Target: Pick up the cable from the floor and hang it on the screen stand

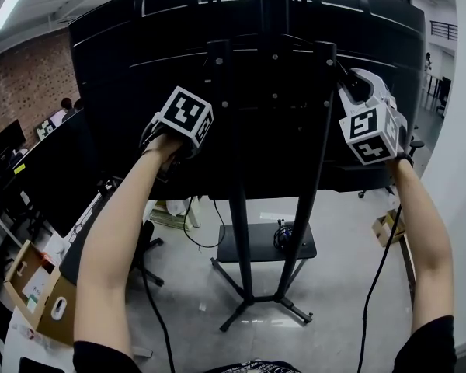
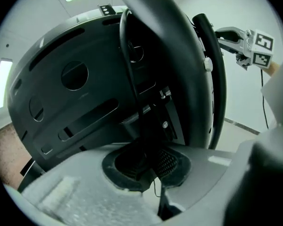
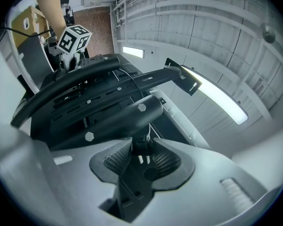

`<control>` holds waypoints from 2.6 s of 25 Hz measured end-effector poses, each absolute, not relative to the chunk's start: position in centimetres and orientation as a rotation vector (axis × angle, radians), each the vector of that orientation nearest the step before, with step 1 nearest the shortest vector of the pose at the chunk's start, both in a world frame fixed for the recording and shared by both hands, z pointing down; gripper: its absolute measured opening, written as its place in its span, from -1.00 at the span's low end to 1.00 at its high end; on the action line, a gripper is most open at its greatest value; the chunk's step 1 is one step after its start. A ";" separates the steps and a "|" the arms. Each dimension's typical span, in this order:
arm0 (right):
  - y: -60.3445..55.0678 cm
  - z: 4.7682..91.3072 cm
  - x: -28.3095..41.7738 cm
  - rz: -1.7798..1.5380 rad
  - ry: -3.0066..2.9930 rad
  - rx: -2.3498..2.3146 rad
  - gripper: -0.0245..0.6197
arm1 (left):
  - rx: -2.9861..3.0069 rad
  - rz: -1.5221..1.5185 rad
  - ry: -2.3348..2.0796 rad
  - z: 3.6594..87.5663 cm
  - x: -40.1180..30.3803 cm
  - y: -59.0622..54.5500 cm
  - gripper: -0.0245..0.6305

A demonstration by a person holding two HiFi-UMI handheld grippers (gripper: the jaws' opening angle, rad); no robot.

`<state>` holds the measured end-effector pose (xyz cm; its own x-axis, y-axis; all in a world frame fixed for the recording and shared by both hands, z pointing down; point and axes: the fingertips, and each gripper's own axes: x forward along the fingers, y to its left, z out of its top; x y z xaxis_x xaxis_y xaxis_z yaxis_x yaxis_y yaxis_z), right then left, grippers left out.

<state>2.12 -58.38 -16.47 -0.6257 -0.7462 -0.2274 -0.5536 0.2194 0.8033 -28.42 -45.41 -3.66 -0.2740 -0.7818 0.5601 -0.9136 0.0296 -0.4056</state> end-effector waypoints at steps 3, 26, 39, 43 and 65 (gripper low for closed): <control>-58.1 -16.3 1.9 -1.370 -2.295 1.240 -0.49 | 1.819 1.030 -2.214 -4.7 -28.4 -45.4 -0.75; -44.1 -8.5 -1.1 -0.909 -2.630 1.270 -0.44 | 2.286 0.366 -2.168 -1.8 -24.2 -33.4 -0.42; -28.5 3.6 -3.5 -0.360 -2.910 1.207 -0.76 | 2.424 0.162 -2.071 4.9 -15.4 -25.3 -0.86; -25.5 6.7 -3.4 -0.246 -2.903 1.199 -0.84 | 2.392 0.102 -2.055 7.8 -13.5 -22.8 -0.92; -15.5 15.3 -1.9 -0.006 -2.820 1.119 -0.91 | 2.263 0.102 -1.978 16.2 -7.4 -12.9 -0.92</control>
